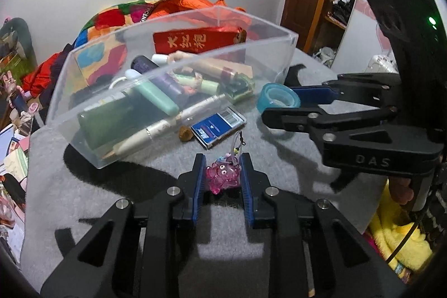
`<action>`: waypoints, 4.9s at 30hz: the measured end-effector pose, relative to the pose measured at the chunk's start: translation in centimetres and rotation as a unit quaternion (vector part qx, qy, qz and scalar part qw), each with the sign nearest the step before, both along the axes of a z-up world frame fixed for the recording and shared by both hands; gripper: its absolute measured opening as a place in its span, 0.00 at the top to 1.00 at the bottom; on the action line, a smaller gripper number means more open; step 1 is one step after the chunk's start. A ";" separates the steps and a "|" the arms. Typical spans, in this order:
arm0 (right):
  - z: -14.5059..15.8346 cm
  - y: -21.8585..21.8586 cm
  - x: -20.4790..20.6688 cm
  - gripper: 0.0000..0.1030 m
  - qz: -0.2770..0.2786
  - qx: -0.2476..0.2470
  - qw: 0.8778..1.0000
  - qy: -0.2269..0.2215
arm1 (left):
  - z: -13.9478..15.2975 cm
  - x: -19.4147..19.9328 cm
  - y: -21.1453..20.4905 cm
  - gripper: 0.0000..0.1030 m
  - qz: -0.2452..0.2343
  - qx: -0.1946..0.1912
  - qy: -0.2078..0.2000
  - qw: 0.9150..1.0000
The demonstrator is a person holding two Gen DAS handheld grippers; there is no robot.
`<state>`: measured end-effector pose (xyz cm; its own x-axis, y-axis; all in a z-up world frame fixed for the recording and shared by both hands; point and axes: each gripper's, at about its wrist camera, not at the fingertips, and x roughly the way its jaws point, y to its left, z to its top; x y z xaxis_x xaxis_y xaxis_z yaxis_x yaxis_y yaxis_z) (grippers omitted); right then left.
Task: Organize objects
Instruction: 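Grasp the pink charm keychain with left while right grasps the blue tape roll, then drop the keychain into the box with left while right drops the tape roll in, then move the right gripper to the blue card on the blanket, then grasp the blue card with right while left grasps the small brown bead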
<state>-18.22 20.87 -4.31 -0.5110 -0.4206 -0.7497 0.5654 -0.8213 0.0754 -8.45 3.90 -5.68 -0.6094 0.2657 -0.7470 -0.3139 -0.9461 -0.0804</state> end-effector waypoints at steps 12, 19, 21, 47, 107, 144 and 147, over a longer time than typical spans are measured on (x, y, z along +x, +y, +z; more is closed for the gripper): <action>4.9 -0.7 1.5 0.66 -0.001 -0.031 0.998 0.059 | 4.5 0.0 -2.0 0.77 0.032 0.022 0.057 0.998; 7.3 -1.5 1.4 0.66 0.006 -0.042 0.995 0.088 | 6.7 -0.7 -3.3 0.77 0.054 0.026 0.088 0.994; 7.6 -1.8 1.1 0.66 0.006 -0.043 0.995 0.091 | 7.3 -1.0 -3.6 0.77 0.060 0.027 0.096 0.993; 4.0 -3.4 -5.6 0.66 -0.028 -0.016 0.999 0.042 | 5.2 -6.0 -5.3 0.77 0.091 0.033 0.069 0.993; -3.0 -6.9 -1.5 0.50 0.023 0.059 0.997 -0.042 | 1.0 1.6 -5.8 0.25 0.113 -0.036 0.068 0.991; -0.6 3.0 -0.7 0.54 -0.028 -0.045 0.998 -0.019 | -1.8 -3.5 1.5 0.89 0.075 -0.025 -0.018 0.997; -0.2 2.7 -0.5 0.54 -0.026 -0.048 0.998 -0.015 | -1.3 -2.5 1.8 0.89 0.068 -0.036 -0.001 0.997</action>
